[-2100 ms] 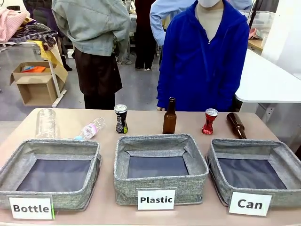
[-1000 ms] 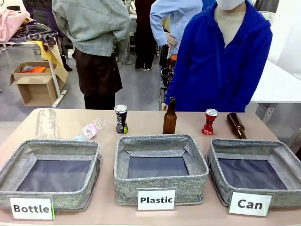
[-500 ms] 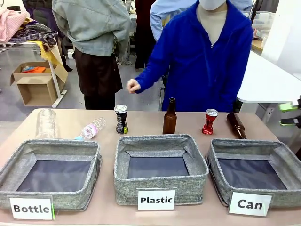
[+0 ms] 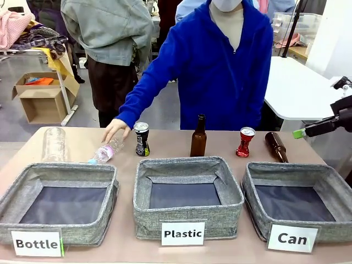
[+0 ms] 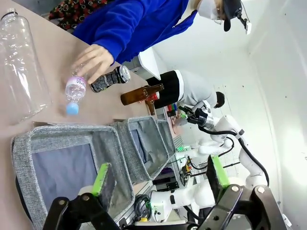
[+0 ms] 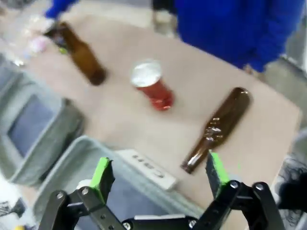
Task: Sort the can waste into the basket.
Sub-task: Pick up the can waste from the table and place it in the right Fabric basket.
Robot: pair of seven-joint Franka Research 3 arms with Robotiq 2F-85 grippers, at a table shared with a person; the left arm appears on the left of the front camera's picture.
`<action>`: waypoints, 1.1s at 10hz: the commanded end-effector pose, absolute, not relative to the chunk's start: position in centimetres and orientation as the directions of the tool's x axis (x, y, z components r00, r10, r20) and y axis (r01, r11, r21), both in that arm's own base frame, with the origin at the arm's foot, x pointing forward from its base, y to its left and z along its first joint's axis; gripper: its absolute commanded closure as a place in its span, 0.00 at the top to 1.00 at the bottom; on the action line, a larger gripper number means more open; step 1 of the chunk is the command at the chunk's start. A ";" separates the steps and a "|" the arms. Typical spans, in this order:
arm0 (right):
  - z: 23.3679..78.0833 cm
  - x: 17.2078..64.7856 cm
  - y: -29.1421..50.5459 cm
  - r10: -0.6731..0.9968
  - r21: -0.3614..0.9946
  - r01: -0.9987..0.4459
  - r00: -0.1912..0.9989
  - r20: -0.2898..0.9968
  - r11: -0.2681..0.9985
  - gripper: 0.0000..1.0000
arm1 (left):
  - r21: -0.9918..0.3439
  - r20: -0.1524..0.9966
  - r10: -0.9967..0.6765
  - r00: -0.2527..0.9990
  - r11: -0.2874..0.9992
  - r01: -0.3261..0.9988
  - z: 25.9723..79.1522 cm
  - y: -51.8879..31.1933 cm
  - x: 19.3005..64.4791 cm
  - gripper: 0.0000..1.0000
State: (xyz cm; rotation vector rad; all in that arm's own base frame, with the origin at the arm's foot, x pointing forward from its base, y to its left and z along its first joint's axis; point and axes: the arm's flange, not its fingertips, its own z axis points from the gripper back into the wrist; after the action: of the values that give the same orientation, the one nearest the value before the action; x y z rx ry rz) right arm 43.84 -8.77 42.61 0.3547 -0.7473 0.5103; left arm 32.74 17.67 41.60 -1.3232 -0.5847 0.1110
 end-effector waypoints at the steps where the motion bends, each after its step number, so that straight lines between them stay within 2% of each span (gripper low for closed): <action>1: 42.2 42.5 -9.5 0.098 0.220 -0.293 0.778 0.621 0.931 1.00 | -0.935 0.335 0.396 0.855 0.254 0.249 41.9 17.9 32.7 1.00; 2: 42.6 43.8 -8.8 0.311 0.125 -0.556 0.622 0.719 0.822 1.00 | -0.935 0.335 0.396 0.855 0.254 0.249 41.9 17.9 32.7 1.00; 3: 42.6 43.8 -8.8 0.311 0.125 -0.556 0.622 0.719 0.822 1.00 | -0.935 0.335 0.396 0.855 0.254 0.249 41.9 17.9 32.7 1.00; 4: 42.1 43.5 -9.7 0.245 0.121 -0.447 0.675 0.696 0.887 1.00 | -0.935 0.335 0.396 0.855 0.254 0.249 41.9 17.9 32.7 1.00; 5: 41.5 44.5 -9.5 0.337 0.107 -0.545 0.649 0.682 0.832 1.00 | -0.935 0.335 0.396 0.855 0.254 0.249 41.9 17.9 32.7 1.00; 8: 39.2 49.1 -11.3 0.399 0.088 -0.780 0.409 0.821 0.620 1.00 | -0.935 0.335 0.396 0.855 0.254 0.249 41.9 17.9 32.7 1.00; 11: 35.3 53.8 -11.1 0.429 0.048 -0.886 0.270 0.862 0.461 1.00 | -0.935 0.335 0.396 0.855 0.254 0.249 41.9 17.9 32.7 1.00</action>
State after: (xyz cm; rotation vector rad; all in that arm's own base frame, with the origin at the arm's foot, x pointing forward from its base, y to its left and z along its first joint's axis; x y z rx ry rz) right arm 51.55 -10.39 37.05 0.5535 -0.8910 0.9011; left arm 32.72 17.73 41.61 -1.3231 -0.5851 0.1120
